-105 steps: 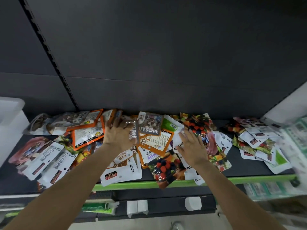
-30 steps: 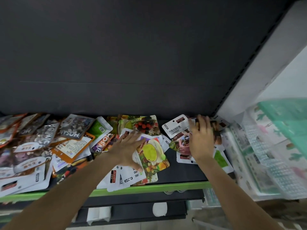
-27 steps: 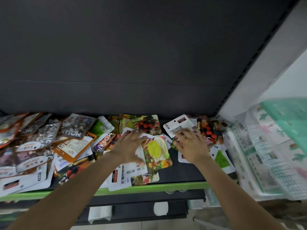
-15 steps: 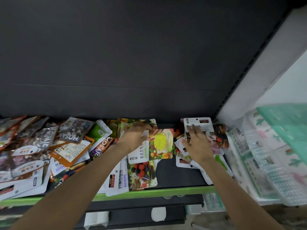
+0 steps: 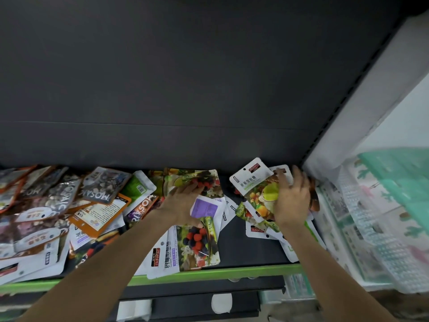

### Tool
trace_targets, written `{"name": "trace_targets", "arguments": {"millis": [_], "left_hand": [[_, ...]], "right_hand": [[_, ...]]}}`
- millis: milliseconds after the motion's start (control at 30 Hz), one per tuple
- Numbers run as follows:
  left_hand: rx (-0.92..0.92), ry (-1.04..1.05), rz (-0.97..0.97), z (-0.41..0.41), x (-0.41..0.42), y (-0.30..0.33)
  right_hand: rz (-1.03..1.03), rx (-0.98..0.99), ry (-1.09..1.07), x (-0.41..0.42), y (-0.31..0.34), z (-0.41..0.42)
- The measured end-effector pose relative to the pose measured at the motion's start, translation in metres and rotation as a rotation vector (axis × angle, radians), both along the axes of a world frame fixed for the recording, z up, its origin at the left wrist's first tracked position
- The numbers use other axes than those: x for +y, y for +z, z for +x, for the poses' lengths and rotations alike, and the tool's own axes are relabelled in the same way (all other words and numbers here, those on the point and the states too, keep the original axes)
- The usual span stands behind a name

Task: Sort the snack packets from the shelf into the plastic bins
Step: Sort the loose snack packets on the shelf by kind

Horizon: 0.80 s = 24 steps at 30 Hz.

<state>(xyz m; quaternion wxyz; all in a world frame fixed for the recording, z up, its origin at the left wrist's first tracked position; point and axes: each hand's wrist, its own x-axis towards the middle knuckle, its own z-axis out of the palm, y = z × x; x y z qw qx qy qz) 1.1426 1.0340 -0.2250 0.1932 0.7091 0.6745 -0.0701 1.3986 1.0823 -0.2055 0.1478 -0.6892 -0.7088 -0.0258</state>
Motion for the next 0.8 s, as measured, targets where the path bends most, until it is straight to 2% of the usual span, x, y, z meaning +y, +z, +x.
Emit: {"name": "trace_targets", "arguments": {"millis": [33, 100, 133, 200, 333, 467, 567, 633, 700, 733, 800], "left_hand": [[0.041, -0.007, -0.01, -0.002, -0.002, -0.004], [0.115, -0.002, 0.035, 0.0, -0.002, -0.005], [0.154, -0.001, 0.061, 0.002, -0.001, -0.003], [0.183, 0.019, 0.1, 0.004, 0.001, 0.002], [-0.024, 0.129, 0.199, 0.001, 0.01, 0.02], [-0.234, 0.299, 0.478, 0.016, 0.025, 0.048], [-0.309, 0.348, 0.568, 0.041, 0.032, 0.057], [-0.376, 0.276, 0.548, 0.061, 0.032, 0.05], [-0.432, 0.087, 0.481, 0.077, 0.028, 0.034], [-0.431, -0.015, 0.395, 0.083, 0.024, 0.024], [-0.435, -0.187, 0.199, 0.089, 0.018, 0.005]], "right_hand": [[-0.075, -0.131, 0.124, -0.002, 0.0, -0.002], [-0.311, -0.21, 0.282, -0.005, -0.003, -0.006], [-0.401, -0.208, 0.284, -0.006, -0.006, -0.008], [-0.443, -0.233, 0.224, -0.006, -0.014, -0.011], [-0.388, -0.335, 0.056, -0.006, -0.014, -0.012], [-0.379, -0.239, 0.049, -0.005, -0.003, -0.01], [-0.351, 0.044, 0.065, -0.002, 0.002, -0.003], [-0.283, 0.317, 0.067, -0.003, 0.008, -0.002], [-0.182, 0.512, 0.043, -0.004, 0.01, -0.004], [-0.137, 0.474, 0.048, -0.003, 0.008, -0.003], [-0.178, 0.214, 0.17, -0.001, 0.001, 0.002]]}}
